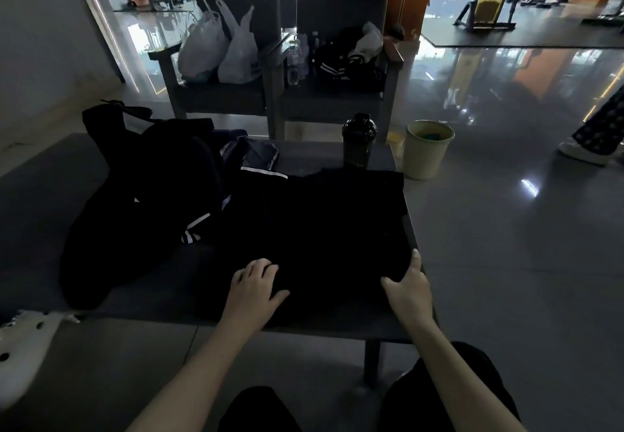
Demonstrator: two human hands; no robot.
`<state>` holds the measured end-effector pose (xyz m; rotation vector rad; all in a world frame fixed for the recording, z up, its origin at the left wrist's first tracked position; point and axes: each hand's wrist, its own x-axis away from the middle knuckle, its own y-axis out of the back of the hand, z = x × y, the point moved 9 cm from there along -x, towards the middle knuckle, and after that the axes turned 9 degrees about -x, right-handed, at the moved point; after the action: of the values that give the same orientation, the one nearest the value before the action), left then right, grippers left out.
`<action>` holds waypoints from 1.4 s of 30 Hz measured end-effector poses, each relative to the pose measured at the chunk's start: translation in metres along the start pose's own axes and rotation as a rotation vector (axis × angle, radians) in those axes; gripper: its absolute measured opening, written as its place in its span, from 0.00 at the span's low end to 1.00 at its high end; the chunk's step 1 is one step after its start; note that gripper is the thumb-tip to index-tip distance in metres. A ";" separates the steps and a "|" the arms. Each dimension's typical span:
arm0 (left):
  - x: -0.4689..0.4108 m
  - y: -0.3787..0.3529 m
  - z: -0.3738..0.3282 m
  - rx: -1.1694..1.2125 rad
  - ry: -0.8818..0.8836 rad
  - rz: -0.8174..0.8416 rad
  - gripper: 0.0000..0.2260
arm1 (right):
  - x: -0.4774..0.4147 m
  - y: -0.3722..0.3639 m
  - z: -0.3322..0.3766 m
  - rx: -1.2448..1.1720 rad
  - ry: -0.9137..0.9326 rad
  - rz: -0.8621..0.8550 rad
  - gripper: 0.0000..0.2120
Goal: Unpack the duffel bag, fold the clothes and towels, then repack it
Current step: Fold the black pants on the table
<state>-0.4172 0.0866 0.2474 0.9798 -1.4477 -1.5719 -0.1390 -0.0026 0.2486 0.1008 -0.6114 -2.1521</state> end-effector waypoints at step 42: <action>0.022 0.070 0.054 0.690 0.218 0.261 0.06 | 0.009 0.079 -0.019 -0.557 0.034 0.014 0.02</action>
<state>-0.4731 0.0849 0.3200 1.2315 -1.9082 -0.7474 -0.0813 -0.0565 0.2701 -0.1687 0.0212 -2.2231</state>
